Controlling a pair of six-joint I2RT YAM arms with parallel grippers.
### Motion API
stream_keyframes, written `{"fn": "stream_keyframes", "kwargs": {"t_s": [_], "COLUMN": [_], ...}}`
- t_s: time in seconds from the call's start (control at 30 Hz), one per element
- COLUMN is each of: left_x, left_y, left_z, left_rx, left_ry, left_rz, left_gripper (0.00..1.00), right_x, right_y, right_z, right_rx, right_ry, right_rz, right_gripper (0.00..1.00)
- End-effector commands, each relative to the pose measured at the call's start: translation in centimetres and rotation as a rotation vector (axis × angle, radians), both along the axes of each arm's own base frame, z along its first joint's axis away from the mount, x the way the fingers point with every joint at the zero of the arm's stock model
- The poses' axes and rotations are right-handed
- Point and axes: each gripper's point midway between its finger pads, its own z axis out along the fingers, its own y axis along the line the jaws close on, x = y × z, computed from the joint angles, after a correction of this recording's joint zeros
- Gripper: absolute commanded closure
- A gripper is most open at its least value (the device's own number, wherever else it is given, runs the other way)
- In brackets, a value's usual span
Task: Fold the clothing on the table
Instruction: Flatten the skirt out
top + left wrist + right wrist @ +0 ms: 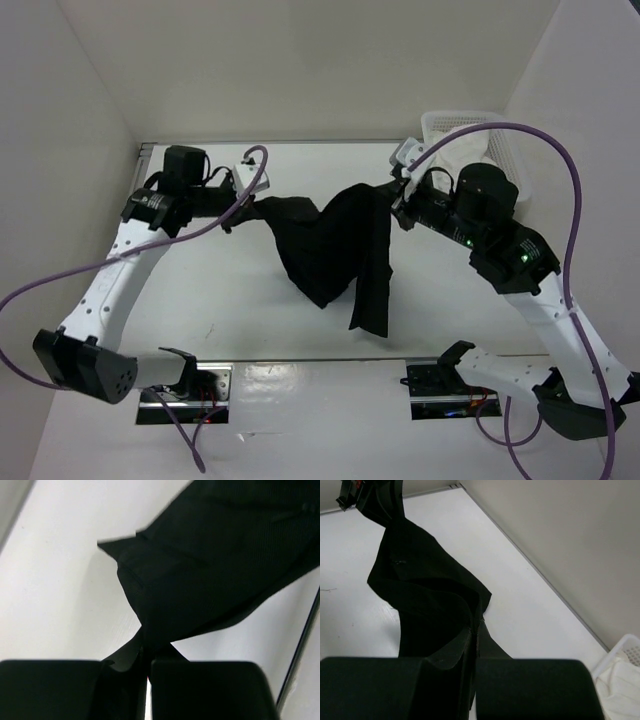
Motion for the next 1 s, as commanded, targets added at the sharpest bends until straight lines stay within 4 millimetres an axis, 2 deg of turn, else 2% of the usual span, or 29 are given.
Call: {"fn": "stream_keyframes", "kwargs": {"t_s": [0.0, 0.07, 0.1, 0.13, 0.17, 0.23, 0.3, 0.37, 0.4, 0.47, 0.67, 0.77, 0.8, 0.83, 0.87, 0.9, 0.93, 0.97], "left_x": [-1.8, -2.7, -3.7, -4.4, -5.2, -7.8, -9.9, -11.0, -11.9, -12.1, -12.0, -10.8, -10.1, -8.8, -8.0, -7.1, -5.4, -4.5], "left_y": [-0.4, -0.2, 0.2, 0.5, 0.5, 1.0, 1.0, 1.2, 1.3, 1.3, 1.4, 1.5, 1.6, 1.7, 1.9, 2.1, 2.3, 2.6], "left_z": [5.8, 7.6, 8.8, 9.3, 9.7, 11.4, 11.3, 12.1, 12.0, 11.7, 10.6, 8.7, 7.9, 6.4, 5.5, 4.6, 3.4, 1.9], "left_rx": [-0.084, -0.105, -0.099, -0.091, -0.093, -0.094, -0.09, -0.086, -0.081, -0.079, -0.067, -0.042, -0.026, 0.001, 0.015, 0.036, 0.07, 0.099], "left_ry": [-0.101, -0.147, -0.205, -0.231, -0.264, -0.361, -0.369, -0.398, -0.391, -0.382, -0.35, -0.308, -0.294, -0.267, -0.249, -0.238, -0.225, -0.198], "left_rz": [0.046, 0.049, 0.034, 0.024, -0.003, -0.046, -0.098, -0.119, -0.133, -0.145, -0.137, -0.108, -0.091, -0.057, -0.032, -0.009, 0.033, 0.054], "left_gripper": [1.0, 1.0, 1.0, 1.0, 1.0, 1.0, 1.0, 1.0, 1.0, 0.99, 0.97, 0.94, 0.94, 0.94, 0.94, 0.97, 0.99, 1.0], "right_x": [-1.3, -1.9, -2.2, -3.0, -3.4, -4.8, -6.2, -7.7, -8.2, -8.0, -7.4, -6.0, -5.2, -4.4, -3.1, -2.0, -1.2, 0.3], "right_y": [0.6, 0.7, 0.8, 1.1, 1.3, 1.9, 2.0, 2.0, 2.3, 2.5, 2.7, 2.8, 3.1, 3.0, 2.9, 3.1, 3.1, 3.0], "right_z": [2.0, 2.1, 1.7, 2.0, 1.4, 1.4, 1.5, 2.3, 1.9, 1.7, 0.8, 0.0, -1.3, -1.4, -2.2, -4.1, -5.0, -5.7], "right_rx": [0.053, 0.049, 0.037, 0.046, 0.03, 0.028, 0.014, 0.022, 0.021, 0.013, 0.013, 0.025, 0.013, 0.029, 0.017, -0.001, -0.011, -0.02], "right_ry": [-0.066, -0.07, -0.063, -0.068, -0.052, -0.044, -0.04, -0.045, -0.018, -0.005, 0.013, 0.031, 0.056, 0.052, 0.058, 0.09, 0.099, 0.094], "right_rz": [0.075, 0.107, 0.126, 0.162, 0.191, 0.28, 0.352, 0.432, 0.47, 0.489, 0.474, 0.423, 0.407, 0.378, 0.327, 0.299, 0.273, 0.222], "right_gripper": [1.0, 1.0, 1.0, 1.0, 1.0, 1.0, 1.0, 1.0, 1.0, 1.0, 1.0, 1.0, 1.0, 1.0, 1.0, 1.0, 1.0, 1.0]}}
